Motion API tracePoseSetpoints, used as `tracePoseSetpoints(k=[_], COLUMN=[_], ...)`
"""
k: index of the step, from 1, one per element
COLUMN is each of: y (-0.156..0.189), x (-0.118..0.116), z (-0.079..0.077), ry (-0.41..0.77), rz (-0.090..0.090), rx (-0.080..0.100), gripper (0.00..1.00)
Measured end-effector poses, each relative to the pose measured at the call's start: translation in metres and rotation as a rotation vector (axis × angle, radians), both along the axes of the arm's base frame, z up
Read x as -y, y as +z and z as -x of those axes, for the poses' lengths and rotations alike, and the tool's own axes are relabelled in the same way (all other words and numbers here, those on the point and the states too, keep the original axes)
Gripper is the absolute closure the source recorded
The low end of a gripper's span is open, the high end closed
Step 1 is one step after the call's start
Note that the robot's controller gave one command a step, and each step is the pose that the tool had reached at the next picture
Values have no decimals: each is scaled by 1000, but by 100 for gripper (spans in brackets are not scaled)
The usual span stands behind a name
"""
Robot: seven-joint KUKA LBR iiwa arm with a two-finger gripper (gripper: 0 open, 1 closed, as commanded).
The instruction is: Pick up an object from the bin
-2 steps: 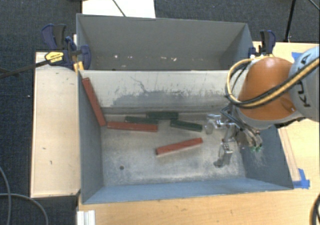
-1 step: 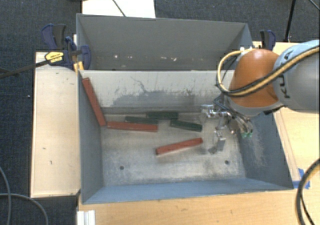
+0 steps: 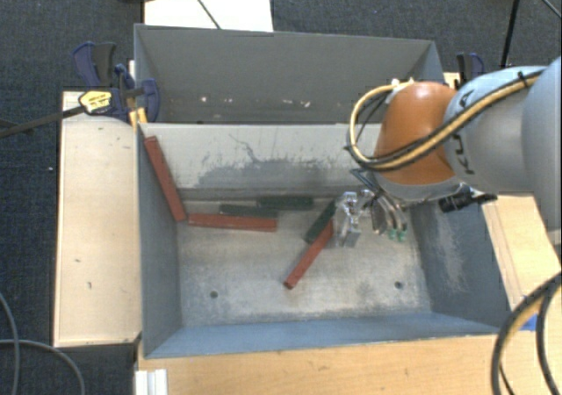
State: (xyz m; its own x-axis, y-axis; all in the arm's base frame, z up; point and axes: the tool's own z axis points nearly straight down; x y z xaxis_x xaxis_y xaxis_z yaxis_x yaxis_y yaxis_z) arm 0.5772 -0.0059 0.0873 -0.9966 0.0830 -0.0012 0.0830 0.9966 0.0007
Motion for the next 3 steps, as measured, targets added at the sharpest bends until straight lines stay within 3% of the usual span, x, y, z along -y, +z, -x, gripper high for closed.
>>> tracePoseSetpoints(k=[1,2,3], y=[0,0,-16], x=[0,0,-56], z=[0,0,26], ry=[2,3,-6], rz=[0,0,-1], rx=[0,0,1], gripper=[0,0,100])
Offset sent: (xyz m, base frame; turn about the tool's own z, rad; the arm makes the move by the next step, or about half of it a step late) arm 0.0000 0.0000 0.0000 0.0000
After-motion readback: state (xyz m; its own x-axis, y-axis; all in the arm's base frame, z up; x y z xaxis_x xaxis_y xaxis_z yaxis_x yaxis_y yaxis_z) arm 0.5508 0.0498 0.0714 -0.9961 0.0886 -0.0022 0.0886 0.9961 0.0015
